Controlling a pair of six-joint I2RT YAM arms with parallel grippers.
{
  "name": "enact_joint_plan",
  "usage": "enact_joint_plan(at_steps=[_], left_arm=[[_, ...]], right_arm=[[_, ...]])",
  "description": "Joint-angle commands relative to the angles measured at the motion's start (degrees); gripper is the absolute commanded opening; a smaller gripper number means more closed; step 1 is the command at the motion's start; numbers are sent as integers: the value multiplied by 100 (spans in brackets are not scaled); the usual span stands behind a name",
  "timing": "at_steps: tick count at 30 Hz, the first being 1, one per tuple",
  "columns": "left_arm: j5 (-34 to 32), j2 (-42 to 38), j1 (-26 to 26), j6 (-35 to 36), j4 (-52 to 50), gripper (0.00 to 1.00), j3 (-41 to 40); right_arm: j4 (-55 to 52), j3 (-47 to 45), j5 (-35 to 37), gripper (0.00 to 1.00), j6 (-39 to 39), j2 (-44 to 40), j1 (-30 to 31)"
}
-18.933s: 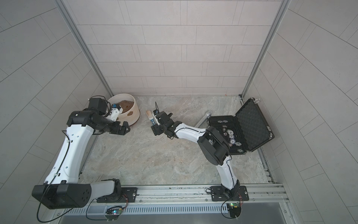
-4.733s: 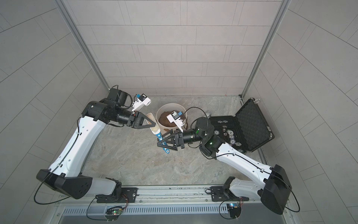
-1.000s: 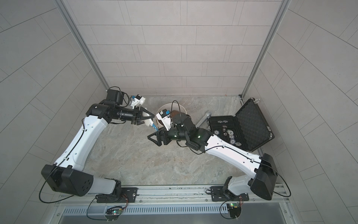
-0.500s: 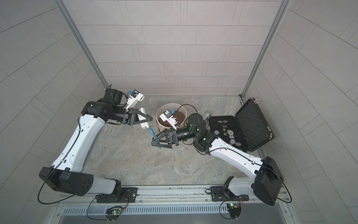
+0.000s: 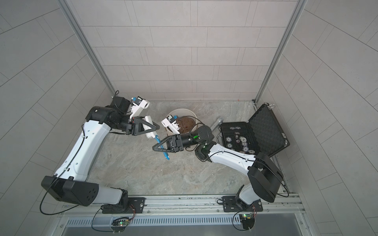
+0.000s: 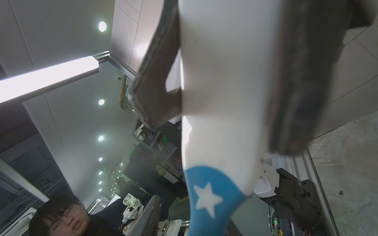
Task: Scrub the dried mud off the ceramic pot
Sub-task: Pick up the brush from the center of the board.
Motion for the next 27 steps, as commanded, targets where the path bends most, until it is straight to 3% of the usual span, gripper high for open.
enact_joint_plan(at_steps=[1,3,5,8,11,14,18,22,27], left_arm=[[143,-83,13,300,-166,43,20],[105,-100,14,235,-127,67,47],[-36,-127,30,-196,165,78,72],[-381,-185,118,-1208,895,97,19],[-1405,-265,213,-2295,1502,100,-68],[-2576,-270,260,-3180,1525,100,-88],[-2800,-451,260,-3994,1903,100,-387],[-3017,-465,267,-4192,1956,100,-362],[-3235,-369,258,-4407,2013,100,-372]], right_arm=[[372,105,64,25,94,-112,38],[159,106,41,13,-52,-152,38],[-407,125,5,2,-458,-236,38],[-2129,303,-22,0,-1681,-473,47],[-4761,735,384,0,-3568,-804,71],[-6546,1070,1524,0,-4817,-1061,104],[-7293,1276,3085,0,-5420,-1093,263],[-8371,1855,5146,0,-5759,-745,621],[-8935,2412,6307,0,-5993,-350,1071]])
